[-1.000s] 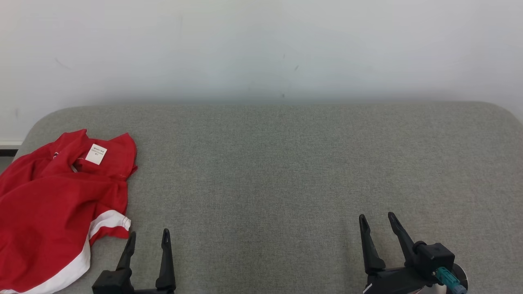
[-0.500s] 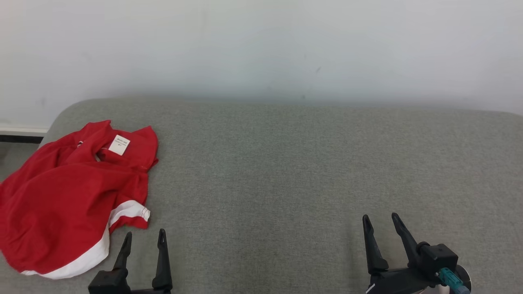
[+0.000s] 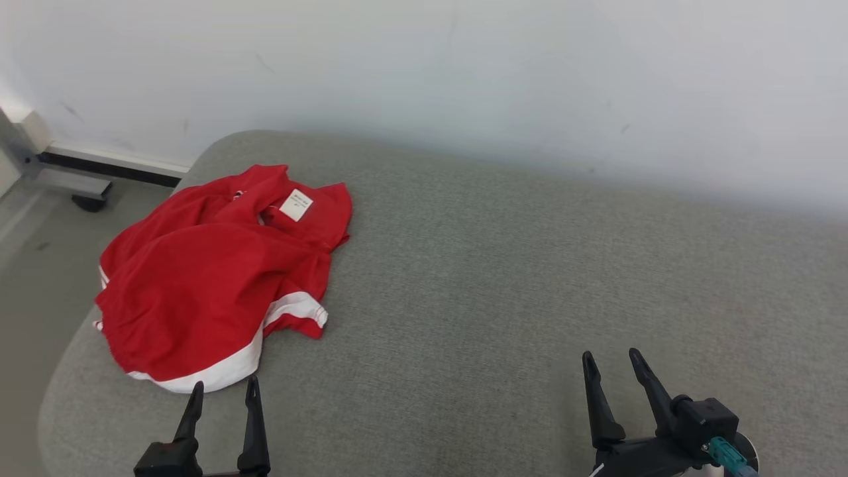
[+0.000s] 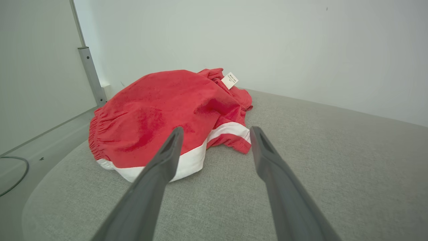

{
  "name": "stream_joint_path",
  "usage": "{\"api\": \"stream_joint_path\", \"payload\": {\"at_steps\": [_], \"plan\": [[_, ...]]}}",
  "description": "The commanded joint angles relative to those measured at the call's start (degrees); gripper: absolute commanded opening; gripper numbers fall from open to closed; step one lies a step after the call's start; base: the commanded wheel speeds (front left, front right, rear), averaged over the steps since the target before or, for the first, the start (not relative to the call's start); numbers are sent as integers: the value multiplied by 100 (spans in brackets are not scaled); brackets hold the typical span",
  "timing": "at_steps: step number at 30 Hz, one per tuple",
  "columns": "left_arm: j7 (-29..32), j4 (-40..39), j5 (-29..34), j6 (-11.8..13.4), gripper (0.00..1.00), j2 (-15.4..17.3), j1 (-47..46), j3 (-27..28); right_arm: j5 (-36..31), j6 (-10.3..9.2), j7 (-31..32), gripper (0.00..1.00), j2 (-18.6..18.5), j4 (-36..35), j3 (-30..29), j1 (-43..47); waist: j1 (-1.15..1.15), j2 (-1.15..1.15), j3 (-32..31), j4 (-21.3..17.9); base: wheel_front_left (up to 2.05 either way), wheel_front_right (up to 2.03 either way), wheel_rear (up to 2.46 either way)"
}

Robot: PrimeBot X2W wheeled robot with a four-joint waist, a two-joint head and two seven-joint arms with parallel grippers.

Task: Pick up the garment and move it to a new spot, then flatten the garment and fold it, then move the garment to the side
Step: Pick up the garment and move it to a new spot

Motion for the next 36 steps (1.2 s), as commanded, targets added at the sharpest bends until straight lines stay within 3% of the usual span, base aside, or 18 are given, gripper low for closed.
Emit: {"api": "stream_joint_path", "payload": {"at_steps": [1, 14, 31, 36], "plan": [[-19, 17, 34, 0, 100, 18, 70, 48, 58, -12, -4, 100, 0, 6, 20, 19, 0, 0, -4, 452, 0, 0, 0], [-19, 16, 41, 2, 100, 17, 100, 132, 6, -12, -4, 100, 1, 13, 16, -5, 0, 0, 64, 1442, 0, 0, 0], [-19, -193, -121, 138, 100, 14, 224, 280, -16, -12, -4, 100, -2, 221, 328, -336, 0, 0, 262, 1536, 0, 0, 0], [-6, 291, -385, -68, 100, 11, -148, 170, 7, -12, -4, 100, 2, 200, 315, -296, 0, 0, 268, 1521, 0, 0, 0]]}}
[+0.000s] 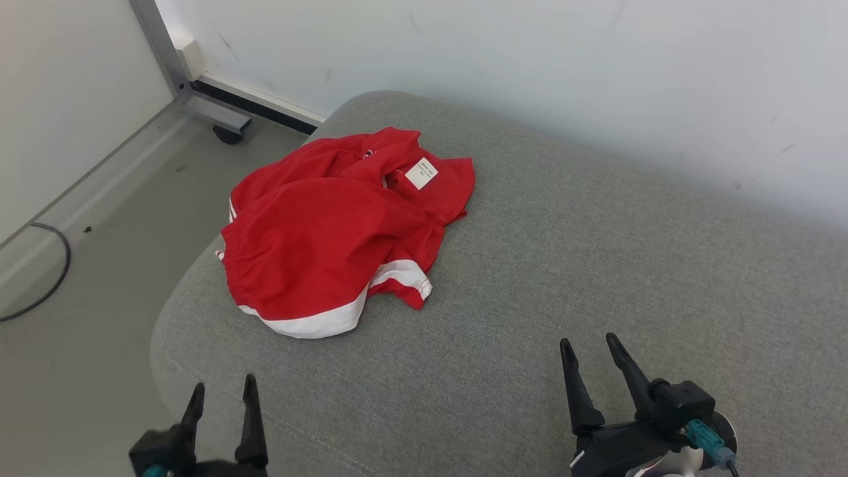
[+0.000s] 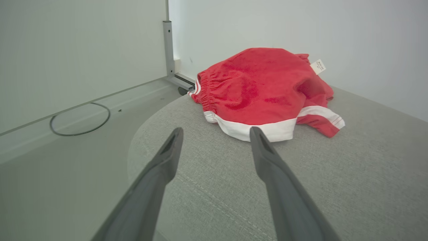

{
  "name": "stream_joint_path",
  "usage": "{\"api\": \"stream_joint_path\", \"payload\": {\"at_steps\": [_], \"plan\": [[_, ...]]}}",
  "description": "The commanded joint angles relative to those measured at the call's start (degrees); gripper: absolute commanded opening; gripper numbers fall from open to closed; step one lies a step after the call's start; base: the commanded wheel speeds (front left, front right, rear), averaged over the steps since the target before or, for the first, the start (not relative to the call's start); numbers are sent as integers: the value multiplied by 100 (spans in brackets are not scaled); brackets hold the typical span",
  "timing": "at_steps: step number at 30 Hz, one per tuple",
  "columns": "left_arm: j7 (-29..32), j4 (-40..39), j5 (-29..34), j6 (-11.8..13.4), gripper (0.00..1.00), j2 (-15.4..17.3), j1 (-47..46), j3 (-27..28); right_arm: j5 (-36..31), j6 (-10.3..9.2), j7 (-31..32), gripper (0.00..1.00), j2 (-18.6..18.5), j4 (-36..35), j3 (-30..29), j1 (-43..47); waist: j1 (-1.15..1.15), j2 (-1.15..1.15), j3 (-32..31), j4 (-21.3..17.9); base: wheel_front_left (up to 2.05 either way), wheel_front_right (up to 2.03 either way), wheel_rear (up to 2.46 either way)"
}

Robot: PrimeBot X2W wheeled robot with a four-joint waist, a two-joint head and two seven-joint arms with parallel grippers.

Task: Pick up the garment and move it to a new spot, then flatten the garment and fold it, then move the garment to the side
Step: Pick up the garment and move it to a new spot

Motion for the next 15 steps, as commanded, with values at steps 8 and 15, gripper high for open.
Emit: {"api": "stream_joint_path", "payload": {"at_steps": [8, 15], "plan": [[996, 1317, -500, -287, 100, 164, -1819, -83, 41, -12, -4, 100, 5, -86, 17, 103, 0, 0, 124, -117, 0, 0, 0], [1844, 2341, -977, -310, 100, 377, -3047, 202, -108, -12, 16, 100, 1, -122, 207, -47, 0, 0, 565, -843, 0, 0, 0]]}}
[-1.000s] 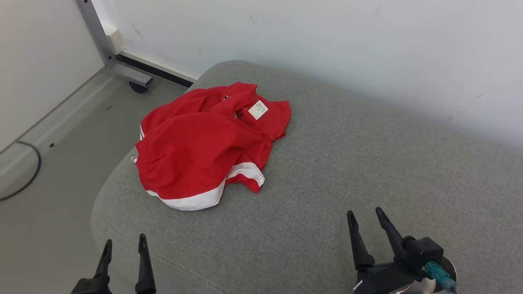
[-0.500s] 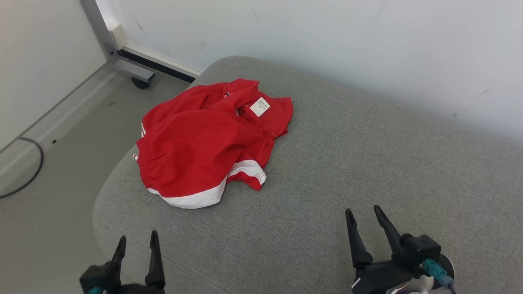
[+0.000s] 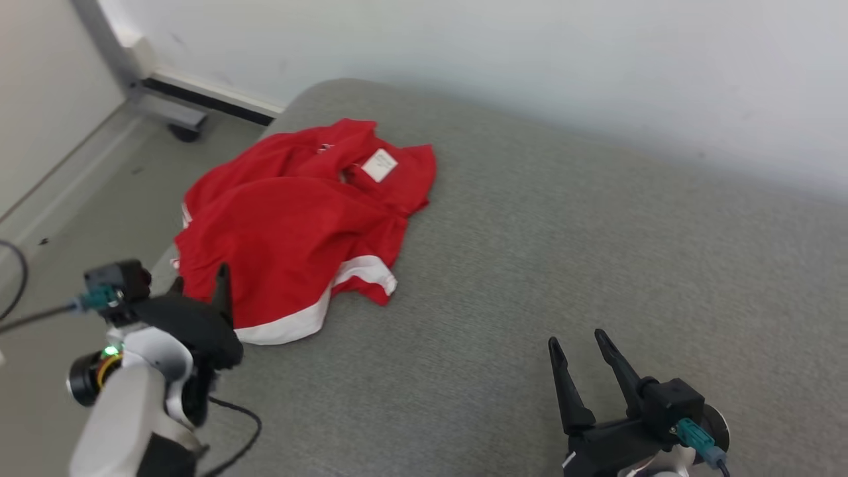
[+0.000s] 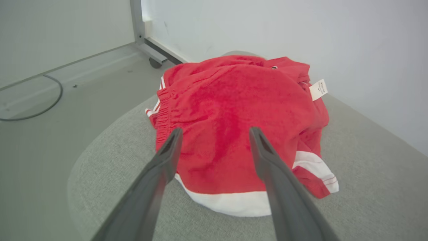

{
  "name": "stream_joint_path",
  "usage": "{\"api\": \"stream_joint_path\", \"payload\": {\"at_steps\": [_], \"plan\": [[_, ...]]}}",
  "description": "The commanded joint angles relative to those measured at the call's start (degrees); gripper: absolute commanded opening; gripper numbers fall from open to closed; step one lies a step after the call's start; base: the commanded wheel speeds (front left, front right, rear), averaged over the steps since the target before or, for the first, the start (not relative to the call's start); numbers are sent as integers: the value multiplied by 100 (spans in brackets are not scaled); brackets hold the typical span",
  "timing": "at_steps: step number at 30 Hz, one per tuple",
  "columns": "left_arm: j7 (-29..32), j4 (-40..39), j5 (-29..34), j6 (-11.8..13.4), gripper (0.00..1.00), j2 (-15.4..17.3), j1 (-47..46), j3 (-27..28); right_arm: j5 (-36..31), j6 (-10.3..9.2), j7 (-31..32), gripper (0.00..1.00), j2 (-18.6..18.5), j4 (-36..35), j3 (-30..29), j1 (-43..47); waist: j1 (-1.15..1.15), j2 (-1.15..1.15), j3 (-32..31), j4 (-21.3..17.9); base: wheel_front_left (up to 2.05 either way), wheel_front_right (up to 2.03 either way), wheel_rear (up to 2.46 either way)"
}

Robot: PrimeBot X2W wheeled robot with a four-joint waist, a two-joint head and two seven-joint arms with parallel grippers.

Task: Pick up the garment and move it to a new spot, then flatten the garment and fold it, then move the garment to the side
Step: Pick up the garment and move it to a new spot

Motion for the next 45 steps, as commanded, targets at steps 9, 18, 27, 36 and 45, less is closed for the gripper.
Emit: {"api": "stream_joint_path", "payload": {"at_steps": [9, 18, 27, 36, 45], "plan": [[1321, 1069, -460, 346, 100, 539, -903, 390, -284, -12, 107, 100, 0, -271, -105, -321, 0, 0, 1121, -1481, 0, 0, 0], [1750, 1454, -488, 564, 72, 860, -863, 408, -182, -12, 84, 100, 2, -331, -161, -377, 0, 0, 1245, -1759, 0, 0, 0], [2029, 1341, -494, 358, 0, 999, -897, 280, 3, -12, 29, 100, 2, -177, -108, -380, 0, 0, 978, -1605, 0, 0, 0], [2157, 473, -301, 205, 0, 1466, -1129, 90, 358, -12, -13, 100, 2, 63, -107, -268, 0, 0, 404, -1356, 0, 0, 0], [2434, -1308, -219, 271, 0, 1548, -1233, -110, 572, -12, -8, 100, 2, -38, -219, 2, 0, 0, -129, -1370, 0, 0, 0]]}}
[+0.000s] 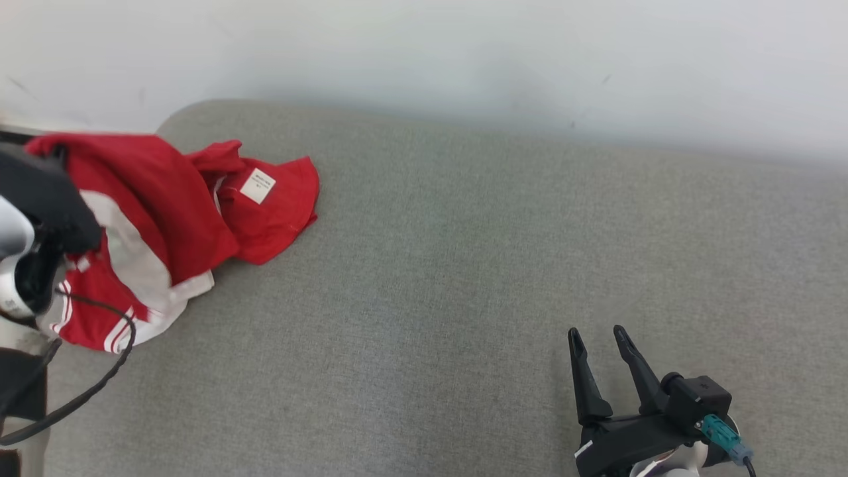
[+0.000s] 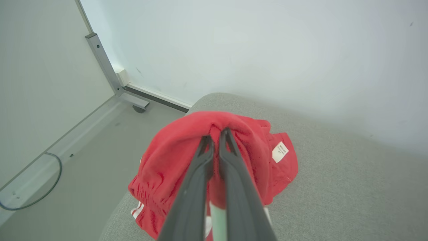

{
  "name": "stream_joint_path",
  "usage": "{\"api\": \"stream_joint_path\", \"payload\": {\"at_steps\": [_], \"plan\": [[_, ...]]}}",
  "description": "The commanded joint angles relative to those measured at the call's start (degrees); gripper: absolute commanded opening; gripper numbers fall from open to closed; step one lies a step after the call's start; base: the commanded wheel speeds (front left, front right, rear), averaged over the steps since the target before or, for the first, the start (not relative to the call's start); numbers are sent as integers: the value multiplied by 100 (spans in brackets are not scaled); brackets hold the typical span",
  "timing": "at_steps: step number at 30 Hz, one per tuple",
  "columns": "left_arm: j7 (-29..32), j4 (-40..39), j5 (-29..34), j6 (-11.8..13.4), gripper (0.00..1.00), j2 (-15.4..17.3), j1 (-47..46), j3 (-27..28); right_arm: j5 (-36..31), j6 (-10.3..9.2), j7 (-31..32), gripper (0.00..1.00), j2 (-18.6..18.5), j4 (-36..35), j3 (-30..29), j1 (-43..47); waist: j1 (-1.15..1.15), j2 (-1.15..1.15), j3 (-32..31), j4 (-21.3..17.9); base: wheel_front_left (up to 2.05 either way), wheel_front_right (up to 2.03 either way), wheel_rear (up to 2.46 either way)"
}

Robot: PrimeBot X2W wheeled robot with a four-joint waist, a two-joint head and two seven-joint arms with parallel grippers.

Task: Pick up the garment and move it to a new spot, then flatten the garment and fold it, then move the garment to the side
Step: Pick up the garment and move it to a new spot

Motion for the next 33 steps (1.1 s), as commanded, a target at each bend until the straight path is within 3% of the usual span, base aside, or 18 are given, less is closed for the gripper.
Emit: {"api": "stream_joint_path", "payload": {"at_steps": [1, 10, 18, 25, 33], "plan": [[17, -345, -37, -21, 0, -53, -27, -32, 22, -12, -3, 100, 5, -20, -22, 77, 1, 0, -249, -45, 0, 0, 0], [-263, -1751, -105, 54, 0, -489, 133, -192, -44, -12, -4, 100, 5, -18, -99, 213, 1, 0, -557, -819, 0, 0, 0], [-800, -2275, -198, -25, 0, -1071, -1, -520, -180, -12, -4, 100, 7, -45, -133, 267, 1, 0, -606, -1719, 0, 0, 0], [-1158, -2136, -195, -14, 0, -1525, 171, -842, -231, -12, -4, 100, 7, -74, -160, 342, 1, 0, -560, -2294, 0, 0, 0], [-1704, -1234, -17, 102, 0, -1827, 905, -1514, -197, -12, -4, 100, 5, -120, -117, 368, 1, 0, -448, -2829, 0, 0, 0]]}}
